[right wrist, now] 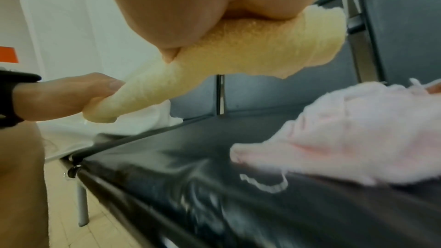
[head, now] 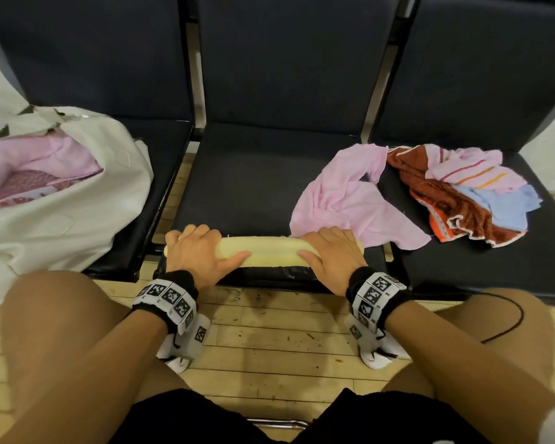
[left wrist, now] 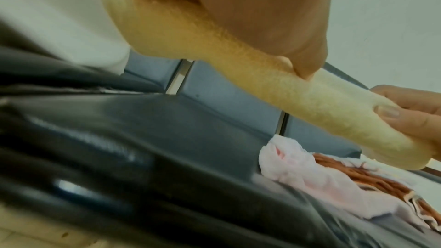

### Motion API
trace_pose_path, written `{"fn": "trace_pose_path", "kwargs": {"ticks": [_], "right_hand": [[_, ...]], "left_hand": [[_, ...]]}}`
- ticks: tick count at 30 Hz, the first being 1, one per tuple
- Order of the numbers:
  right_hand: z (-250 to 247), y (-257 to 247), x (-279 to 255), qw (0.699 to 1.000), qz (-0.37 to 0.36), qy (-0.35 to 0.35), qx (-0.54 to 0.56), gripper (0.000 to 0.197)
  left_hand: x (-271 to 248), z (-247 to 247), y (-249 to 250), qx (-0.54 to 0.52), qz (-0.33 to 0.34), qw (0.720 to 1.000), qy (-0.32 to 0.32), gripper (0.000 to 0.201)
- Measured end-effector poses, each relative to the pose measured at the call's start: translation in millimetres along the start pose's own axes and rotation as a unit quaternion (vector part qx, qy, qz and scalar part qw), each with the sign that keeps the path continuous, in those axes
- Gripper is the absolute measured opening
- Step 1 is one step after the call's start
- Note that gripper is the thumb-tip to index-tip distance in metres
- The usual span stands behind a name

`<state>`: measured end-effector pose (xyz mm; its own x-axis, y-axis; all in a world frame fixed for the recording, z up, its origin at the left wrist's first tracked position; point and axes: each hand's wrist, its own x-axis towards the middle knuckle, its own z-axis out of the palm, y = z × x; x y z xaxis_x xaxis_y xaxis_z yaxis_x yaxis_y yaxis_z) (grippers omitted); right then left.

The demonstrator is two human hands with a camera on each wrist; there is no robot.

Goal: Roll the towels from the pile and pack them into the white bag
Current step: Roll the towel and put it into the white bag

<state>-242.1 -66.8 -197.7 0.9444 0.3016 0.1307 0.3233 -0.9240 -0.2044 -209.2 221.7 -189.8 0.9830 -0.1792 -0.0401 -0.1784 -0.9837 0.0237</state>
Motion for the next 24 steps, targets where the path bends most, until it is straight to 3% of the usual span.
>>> {"fn": "trace_pose_path", "kwargs": {"ticks": [6,15,24], "right_hand": [[-45,-29,47,0.998,-0.043,0.019,-0.042,0.041],[-106,-91,130,0.982,-0.131,0.102,-0.089,0.037],[-116,-170,194,0.972,-0.185,0.097,-0.108,0.033]], "left_hand": [[10,-47,-30,0.008,-0.033,0.998,0.044,0.077],[20,-112,-94,-0.021,-0.1,0.989,0.103,0.076],[17,-132,-183,-0.011,-0.144,0.983,0.112,0.077]]}}
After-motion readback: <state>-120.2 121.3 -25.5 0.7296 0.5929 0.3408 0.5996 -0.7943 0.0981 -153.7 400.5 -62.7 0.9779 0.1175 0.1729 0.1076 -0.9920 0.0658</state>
